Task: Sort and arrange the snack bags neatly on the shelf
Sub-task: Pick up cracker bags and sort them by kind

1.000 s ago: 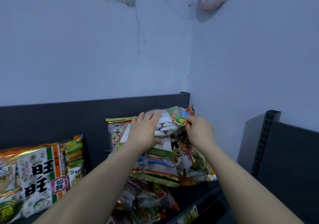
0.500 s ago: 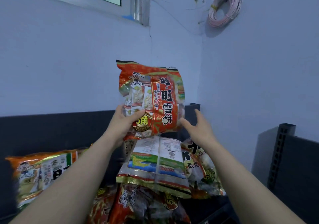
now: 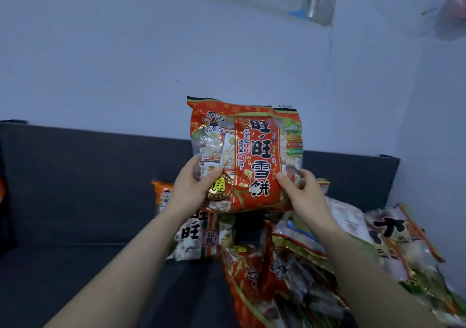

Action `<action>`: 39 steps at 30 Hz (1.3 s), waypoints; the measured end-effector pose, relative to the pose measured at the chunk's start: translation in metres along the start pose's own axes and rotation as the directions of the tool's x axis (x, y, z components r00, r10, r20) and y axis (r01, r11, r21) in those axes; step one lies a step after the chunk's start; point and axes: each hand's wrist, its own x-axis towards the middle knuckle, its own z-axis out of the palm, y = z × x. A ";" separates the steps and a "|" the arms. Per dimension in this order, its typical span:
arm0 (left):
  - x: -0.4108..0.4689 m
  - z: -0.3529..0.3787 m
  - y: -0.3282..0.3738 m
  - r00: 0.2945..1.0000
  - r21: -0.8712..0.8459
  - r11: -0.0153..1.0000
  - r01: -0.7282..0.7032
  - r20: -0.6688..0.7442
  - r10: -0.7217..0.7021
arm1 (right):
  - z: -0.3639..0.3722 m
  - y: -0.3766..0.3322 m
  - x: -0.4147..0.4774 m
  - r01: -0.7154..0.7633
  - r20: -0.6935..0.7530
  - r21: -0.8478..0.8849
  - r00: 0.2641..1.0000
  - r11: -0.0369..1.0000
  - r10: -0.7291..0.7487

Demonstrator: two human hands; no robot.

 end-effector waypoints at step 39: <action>-0.046 -0.344 -0.254 0.953 0.376 0.877 0.299 -0.156 -0.259 | 0.435 0.120 -0.109 -0.151 0.168 -0.176 0.969 0.973 0.181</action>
